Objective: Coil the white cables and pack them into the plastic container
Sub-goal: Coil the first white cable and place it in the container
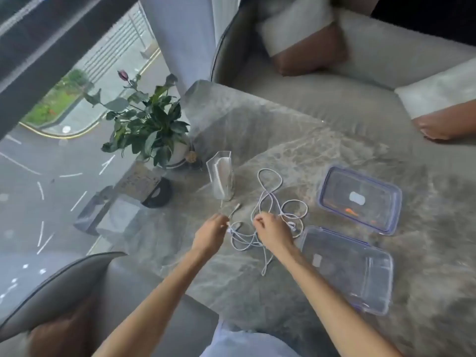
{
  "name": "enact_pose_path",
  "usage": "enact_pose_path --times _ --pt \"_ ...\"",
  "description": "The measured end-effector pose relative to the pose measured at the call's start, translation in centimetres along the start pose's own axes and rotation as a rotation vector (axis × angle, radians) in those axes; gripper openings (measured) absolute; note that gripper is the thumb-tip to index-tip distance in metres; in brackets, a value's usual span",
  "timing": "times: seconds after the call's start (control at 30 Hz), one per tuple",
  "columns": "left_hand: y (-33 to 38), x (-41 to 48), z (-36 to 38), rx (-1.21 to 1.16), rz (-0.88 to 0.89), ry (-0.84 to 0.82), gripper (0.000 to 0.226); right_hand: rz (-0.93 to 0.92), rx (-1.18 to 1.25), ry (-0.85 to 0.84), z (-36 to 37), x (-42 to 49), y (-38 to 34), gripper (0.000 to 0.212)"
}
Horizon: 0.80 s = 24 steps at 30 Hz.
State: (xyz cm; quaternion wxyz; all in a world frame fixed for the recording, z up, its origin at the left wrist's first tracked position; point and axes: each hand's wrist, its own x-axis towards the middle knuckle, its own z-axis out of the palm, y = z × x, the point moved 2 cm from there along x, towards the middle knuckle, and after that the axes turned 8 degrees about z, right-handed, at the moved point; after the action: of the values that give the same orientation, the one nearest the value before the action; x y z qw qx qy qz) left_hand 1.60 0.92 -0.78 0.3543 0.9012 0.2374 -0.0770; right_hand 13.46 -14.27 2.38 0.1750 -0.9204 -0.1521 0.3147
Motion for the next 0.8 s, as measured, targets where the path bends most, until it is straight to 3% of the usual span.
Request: enact_pose_path --times 0.17,0.3,0.43,0.57,0.63,0.7,0.8 --pt "-1.4 2.9 3.5 0.275 0.161 -0.321 0.033 0.093 -0.280 -0.241 7.9 2.1 -1.6 0.035" --pt "-2.8 3.9 3.6 0.427 0.262 -0.321 0.029 0.110 -0.333 -0.177 10.3 2.2 -0.3 0.027" --pt "-2.9 3.8 2.4 0.490 0.400 -0.256 0.019 0.044 -0.101 -0.108 8.1 0.8 0.1 0.023" --pt "0.6 2.8 -1.3 0.128 0.505 -0.164 0.007 -0.082 0.189 0.039 2.0 -1.7 0.7 0.020" --pt "4.3 2.2 -4.0 -0.112 0.467 -0.230 0.004 -0.169 0.275 0.193 -2.2 -3.0 0.9 0.017" --pt "8.9 2.2 -6.8 -0.323 0.426 -0.293 0.014 -0.208 0.321 0.340 -6.4 -4.2 1.3 0.011" --pt "16.5 1.9 -11.4 -0.713 0.423 -0.402 0.027 -0.238 0.351 0.400 -11.5 -5.3 2.3 0.006"
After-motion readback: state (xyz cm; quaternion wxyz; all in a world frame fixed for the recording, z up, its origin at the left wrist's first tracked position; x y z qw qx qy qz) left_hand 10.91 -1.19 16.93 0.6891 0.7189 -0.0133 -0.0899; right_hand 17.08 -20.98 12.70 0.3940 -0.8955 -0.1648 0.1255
